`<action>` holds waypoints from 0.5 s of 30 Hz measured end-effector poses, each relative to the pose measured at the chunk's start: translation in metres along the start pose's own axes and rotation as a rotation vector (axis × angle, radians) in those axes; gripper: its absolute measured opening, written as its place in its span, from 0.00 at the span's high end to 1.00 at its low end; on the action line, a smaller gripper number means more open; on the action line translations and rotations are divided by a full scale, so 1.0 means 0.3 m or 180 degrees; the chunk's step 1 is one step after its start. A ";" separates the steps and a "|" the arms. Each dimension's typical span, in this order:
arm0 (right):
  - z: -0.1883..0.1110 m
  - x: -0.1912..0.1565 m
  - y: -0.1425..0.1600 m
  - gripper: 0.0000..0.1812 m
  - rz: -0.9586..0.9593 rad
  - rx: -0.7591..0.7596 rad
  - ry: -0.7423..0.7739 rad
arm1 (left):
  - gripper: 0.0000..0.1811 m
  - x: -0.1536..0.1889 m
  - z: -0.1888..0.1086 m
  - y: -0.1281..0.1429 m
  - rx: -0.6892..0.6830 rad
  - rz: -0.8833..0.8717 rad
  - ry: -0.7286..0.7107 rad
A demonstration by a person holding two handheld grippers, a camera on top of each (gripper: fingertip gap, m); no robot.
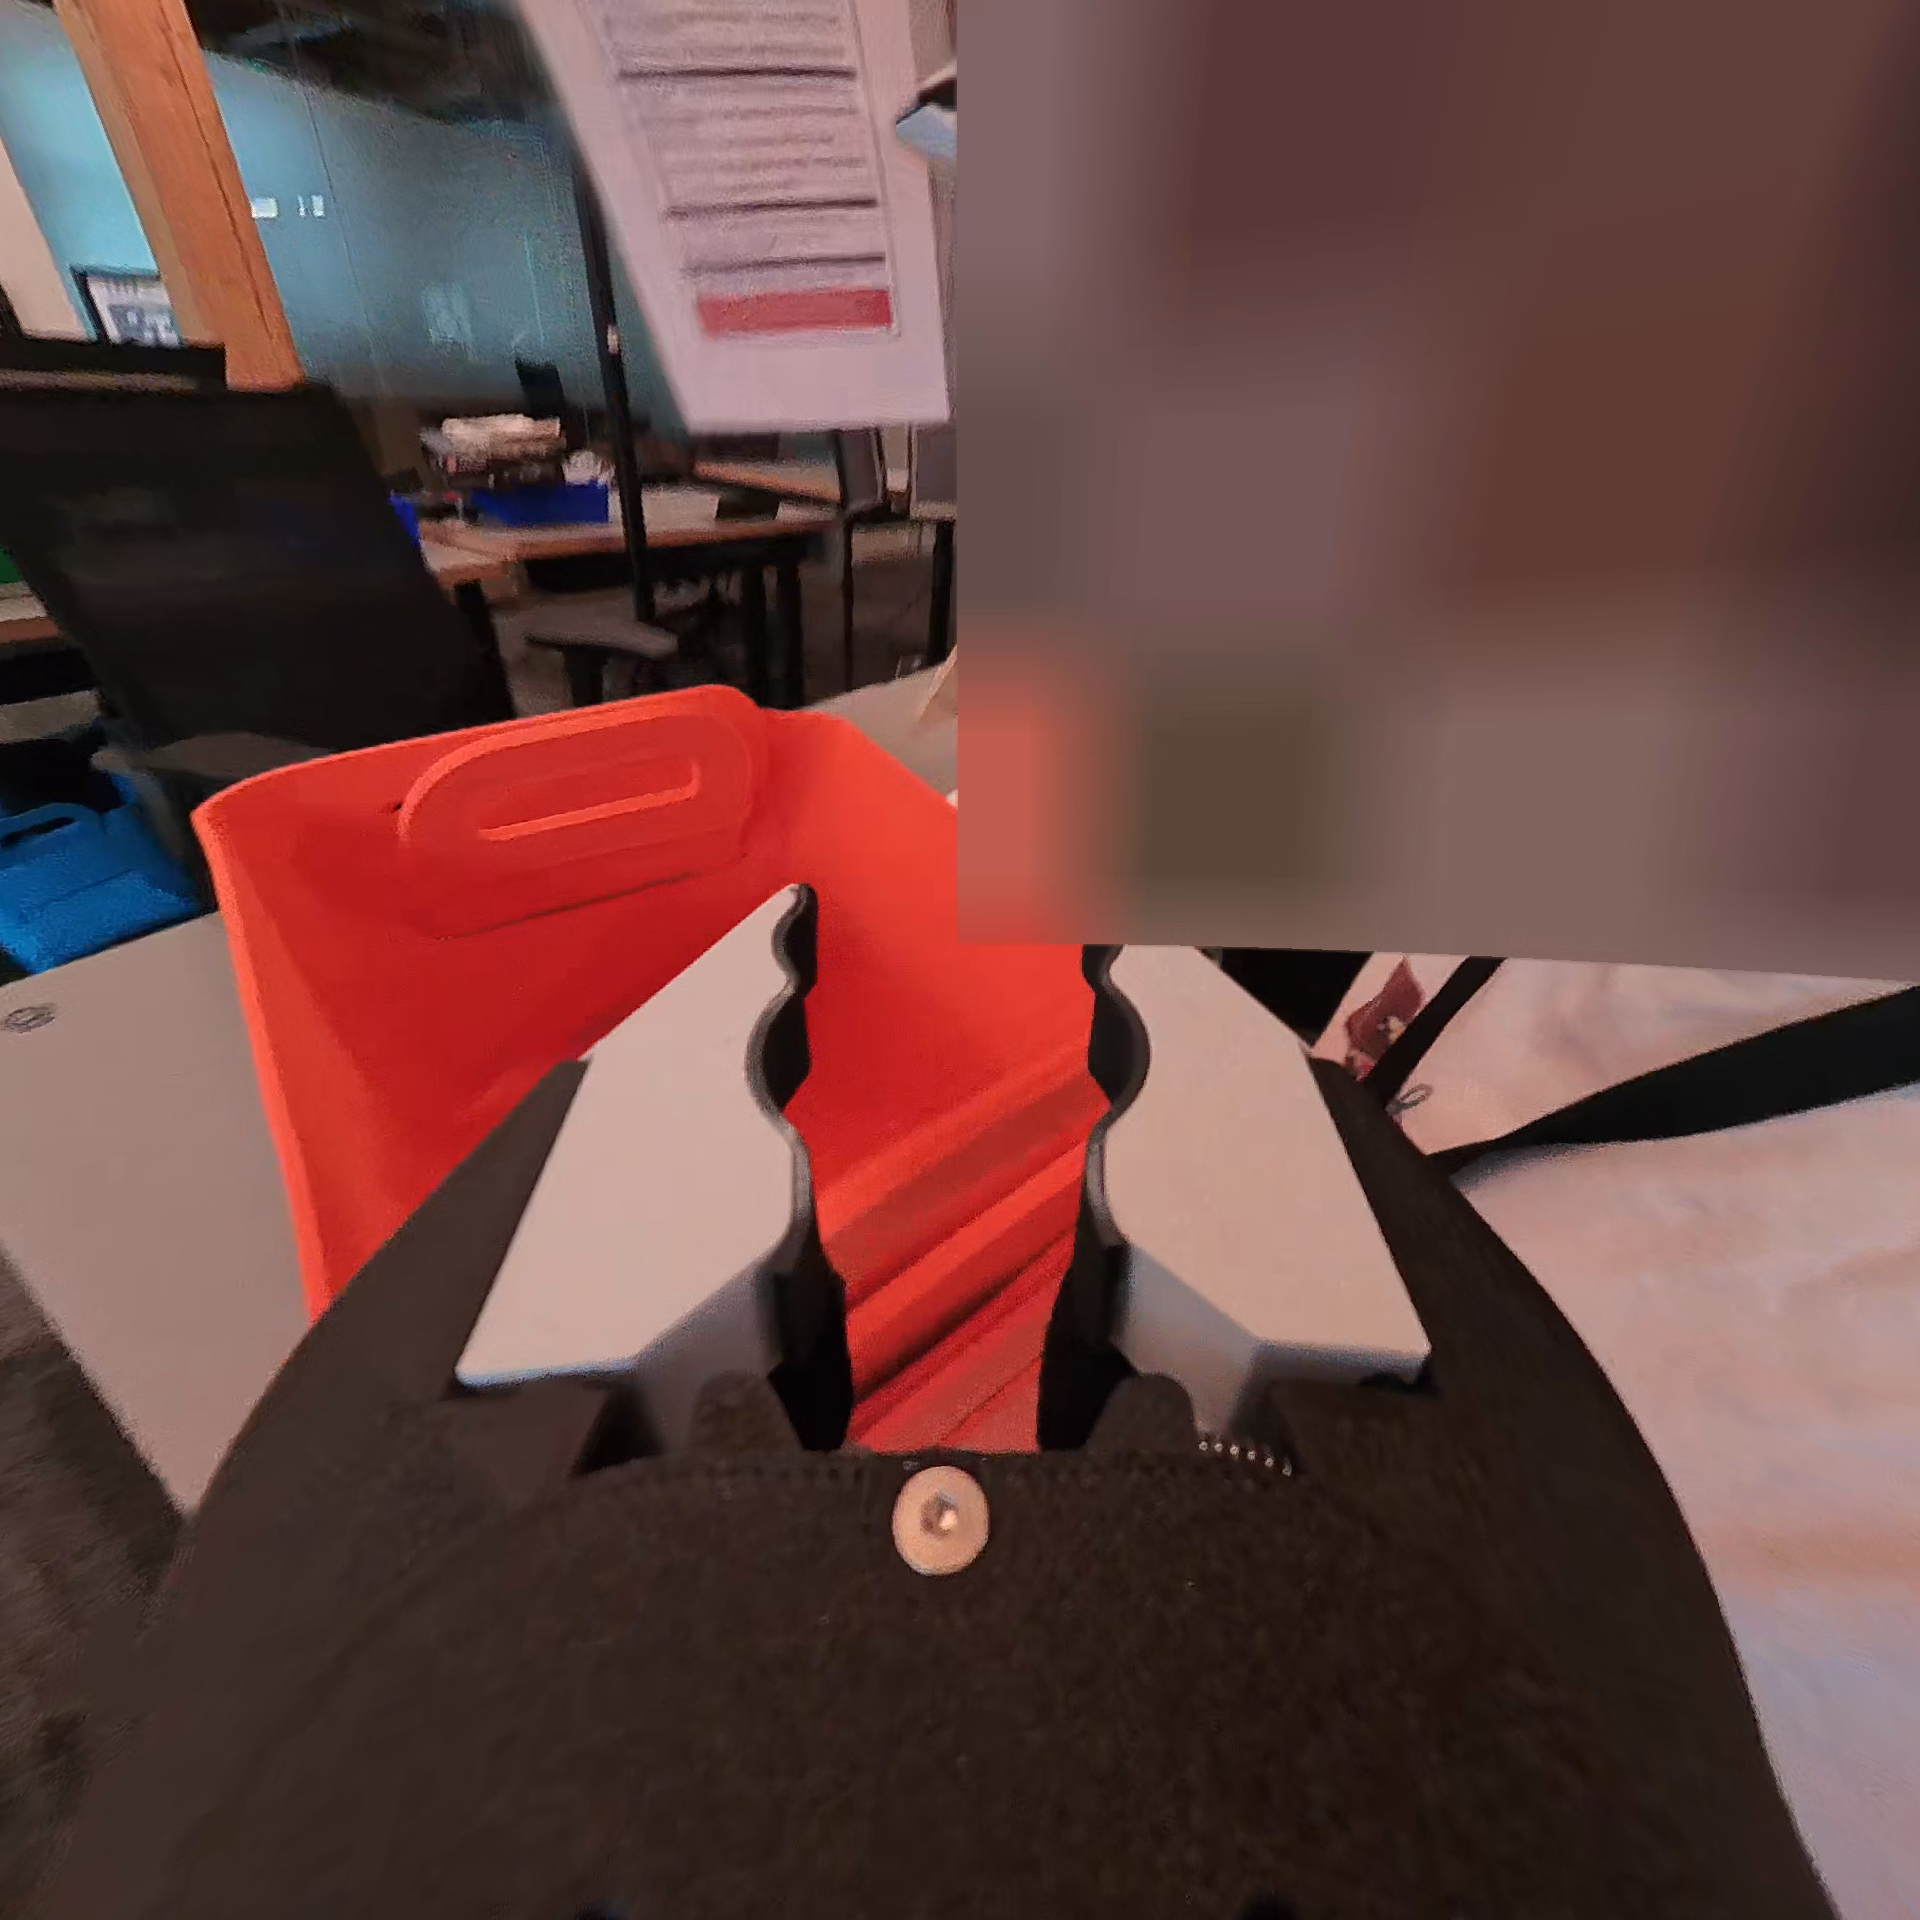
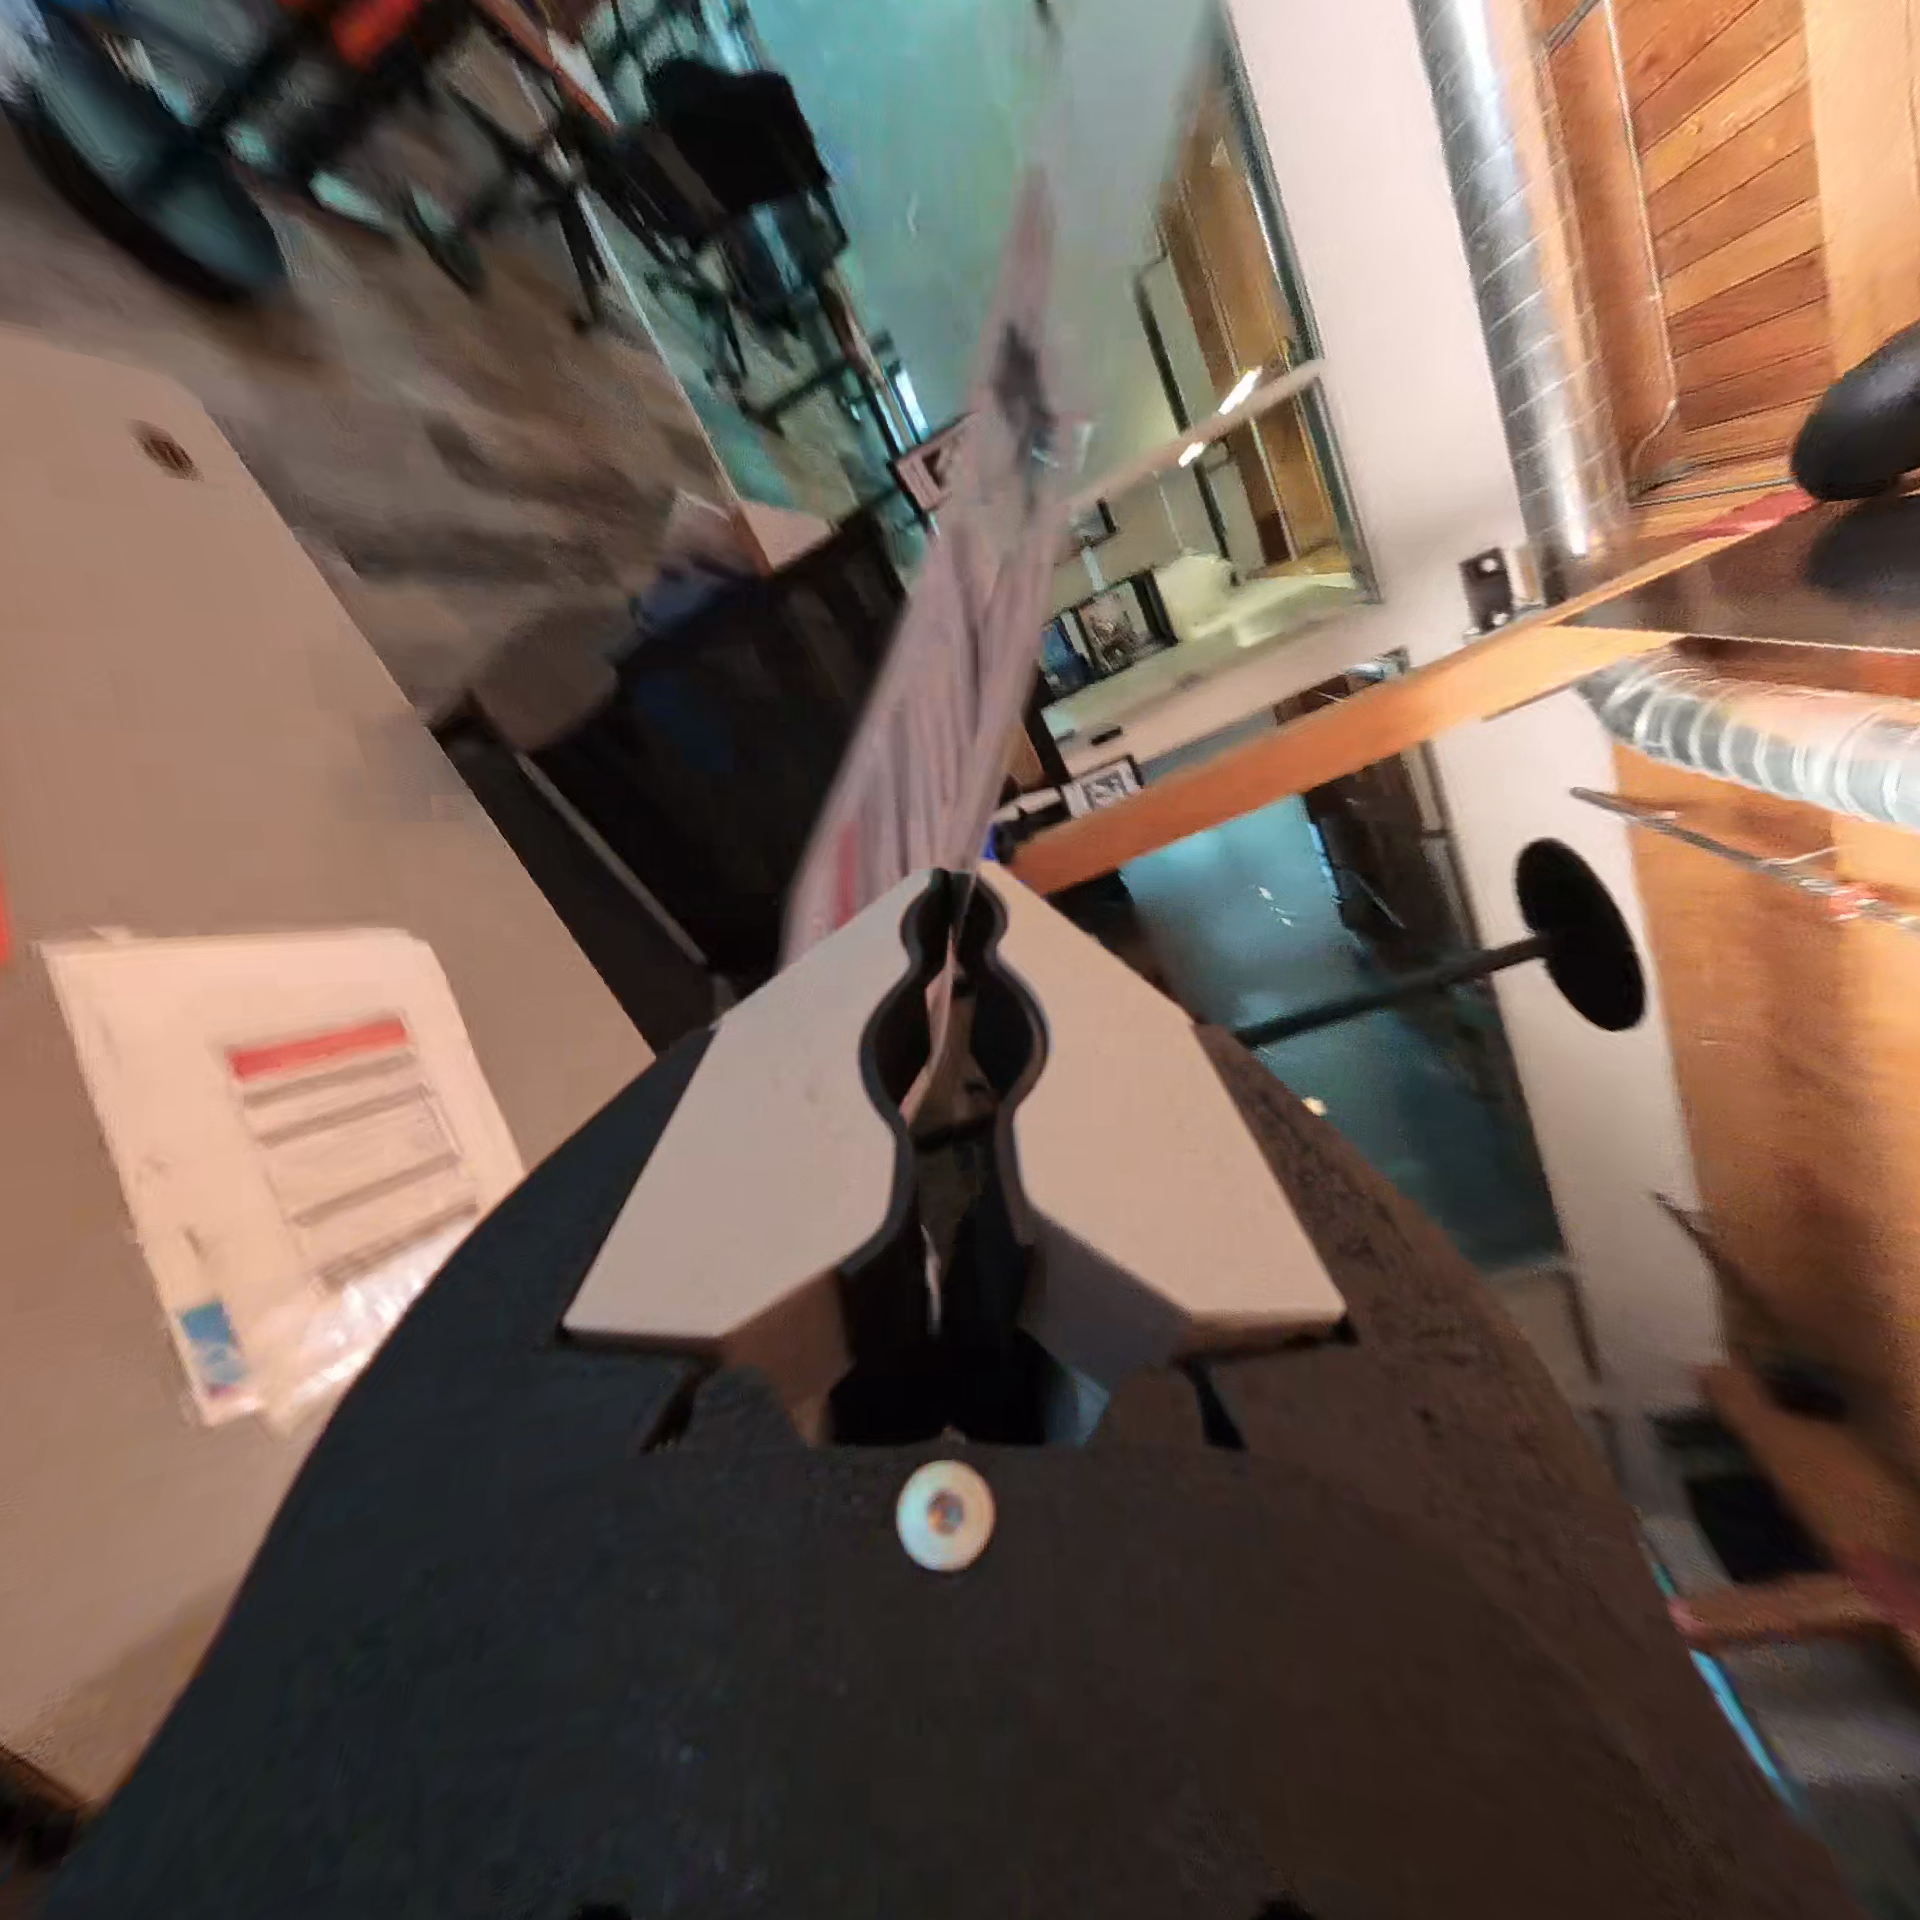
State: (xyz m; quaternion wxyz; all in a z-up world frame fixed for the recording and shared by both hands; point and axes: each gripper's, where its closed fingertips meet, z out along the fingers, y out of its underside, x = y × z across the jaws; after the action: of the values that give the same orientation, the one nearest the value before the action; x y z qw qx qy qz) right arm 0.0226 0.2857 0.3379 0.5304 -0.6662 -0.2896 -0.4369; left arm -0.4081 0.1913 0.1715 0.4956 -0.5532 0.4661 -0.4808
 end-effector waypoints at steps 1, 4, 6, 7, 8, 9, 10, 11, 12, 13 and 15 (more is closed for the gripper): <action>0.022 -0.034 0.069 1.00 -0.0100 -0.0103 0.0032 | 0.72 -0.010 0.030 -0.008 -0.0203 0.0052 -0.0026; 0.125 -0.202 0.282 1.00 -0.0453 -0.0328 0.0053 | 0.72 -0.058 0.138 -0.017 -0.0773 0.0287 -0.0089; 0.217 -0.376 0.430 1.00 -0.0639 -0.0448 -0.0084 | 0.72 -0.108 0.222 -0.007 -0.1096 0.0399 -0.0128; 0.264 -0.482 0.505 1.00 -0.0683 -0.0526 -0.0229 | 0.72 -0.132 0.265 0.006 -0.1250 0.0432 -0.0123; 0.310 -0.584 0.576 1.00 -0.0726 -0.0610 -0.0342 | 0.72 -0.162 0.306 0.027 -0.1420 0.0440 -0.0139; 0.354 -0.679 0.640 1.00 -0.0763 -0.0694 -0.0417 | 0.72 -0.192 0.343 0.057 -0.1623 0.0417 -0.0147; 0.398 -0.770 0.701 1.00 -0.0804 -0.0791 -0.0502 | 0.72 -0.218 0.375 0.096 -0.1866 0.0358 -0.0132; 0.441 -0.855 0.761 1.00 -0.0840 -0.0899 -0.0595 | 0.72 -0.242 0.402 0.139 -0.2123 0.0276 -0.0109; 0.484 -0.935 0.816 1.00 -0.0834 -0.0990 -0.0687 | 0.72 -0.263 0.426 0.182 -0.2365 0.0184 -0.0078; 0.523 -1.019 0.870 1.00 -0.0771 -0.1093 -0.0847 | 0.72 -0.277 0.445 0.225 -0.2581 0.0098 -0.0015; 0.583 -1.175 0.954 1.00 -0.0517 -0.1262 -0.1216 | 0.72 -0.304 0.480 0.305 -0.2898 -0.0056 0.0039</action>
State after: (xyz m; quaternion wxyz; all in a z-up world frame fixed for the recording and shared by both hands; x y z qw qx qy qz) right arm 0.1549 0.4037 -0.1152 0.2889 -0.8019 -0.3456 -0.3926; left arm -0.2779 0.2893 0.0672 0.1951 -0.7158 0.6282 -0.2344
